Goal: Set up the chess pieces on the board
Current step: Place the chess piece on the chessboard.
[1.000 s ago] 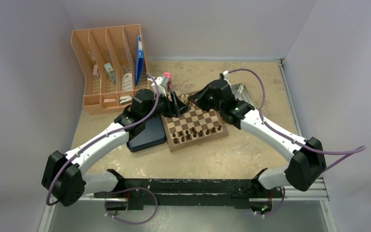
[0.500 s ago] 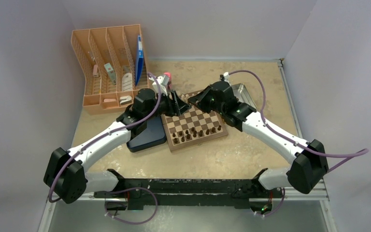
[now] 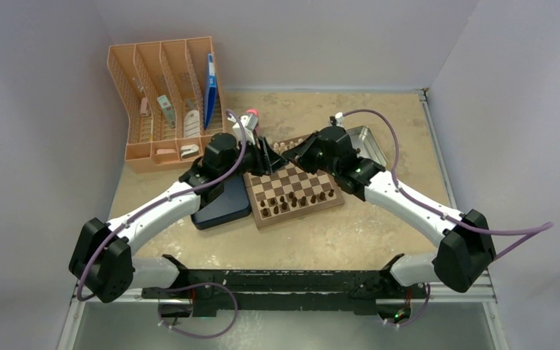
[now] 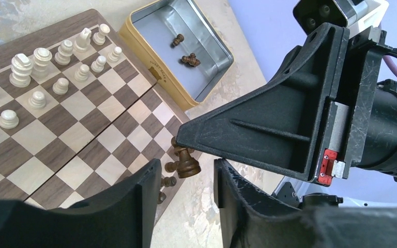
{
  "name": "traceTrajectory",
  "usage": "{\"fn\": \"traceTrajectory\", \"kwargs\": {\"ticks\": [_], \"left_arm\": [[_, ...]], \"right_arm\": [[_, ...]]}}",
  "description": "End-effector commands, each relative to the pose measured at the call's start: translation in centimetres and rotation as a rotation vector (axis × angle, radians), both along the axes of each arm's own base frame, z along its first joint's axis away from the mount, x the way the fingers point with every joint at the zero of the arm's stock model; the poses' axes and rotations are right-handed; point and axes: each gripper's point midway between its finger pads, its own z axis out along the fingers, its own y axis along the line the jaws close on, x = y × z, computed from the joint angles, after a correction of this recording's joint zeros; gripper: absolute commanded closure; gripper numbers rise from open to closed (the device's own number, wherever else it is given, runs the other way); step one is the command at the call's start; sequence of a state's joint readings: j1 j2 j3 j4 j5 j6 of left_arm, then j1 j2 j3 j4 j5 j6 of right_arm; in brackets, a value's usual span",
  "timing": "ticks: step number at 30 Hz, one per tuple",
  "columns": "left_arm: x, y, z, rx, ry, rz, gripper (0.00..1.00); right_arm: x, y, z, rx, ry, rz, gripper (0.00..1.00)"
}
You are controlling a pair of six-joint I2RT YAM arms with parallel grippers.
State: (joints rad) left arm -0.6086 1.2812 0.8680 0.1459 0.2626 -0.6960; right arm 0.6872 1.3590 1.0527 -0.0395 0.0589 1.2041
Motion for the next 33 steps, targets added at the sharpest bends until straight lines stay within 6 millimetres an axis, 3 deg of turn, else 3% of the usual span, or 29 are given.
{"fn": "traceTrajectory", "kwargs": {"ticks": [1, 5, 15, 25, 27, 31, 33], "left_arm": [[0.4, -0.7, 2.7, -0.055, -0.073, -0.019, 0.63], [0.5, -0.7, 2.9, -0.06, -0.078, -0.019, 0.68], [0.0, -0.7, 2.1, -0.058, -0.052, -0.031, 0.67], [-0.9, -0.5, 3.1, -0.042, -0.148, -0.086, 0.9], [-1.4, -0.5, 3.4, -0.031, -0.19, -0.12, 0.93], [-2.4, -0.5, 3.1, 0.028, -0.266, -0.201, 0.96], [-3.0, -0.5, 3.0, 0.055, -0.317, -0.249, 0.98]], "right_arm": [[-0.3, 0.6, 2.4, 0.056, -0.071, 0.033, 0.96], [-0.4, 0.6, 2.3, 0.056, -0.074, 0.042, 0.95], [-0.6, 0.4, 2.7, 0.065, -0.087, 0.038, 0.95], [-0.8, 0.4, 2.9, 0.05, -0.13, 0.068, 0.94], [-1.7, 0.7, 2.6, 0.041, -0.147, 0.131, 0.93], [-1.8, -0.1, 3.3, -0.047, -0.311, 0.187, 0.87], [-2.2, -0.4, 4.2, -0.085, -0.414, 0.242, 0.78]]}}
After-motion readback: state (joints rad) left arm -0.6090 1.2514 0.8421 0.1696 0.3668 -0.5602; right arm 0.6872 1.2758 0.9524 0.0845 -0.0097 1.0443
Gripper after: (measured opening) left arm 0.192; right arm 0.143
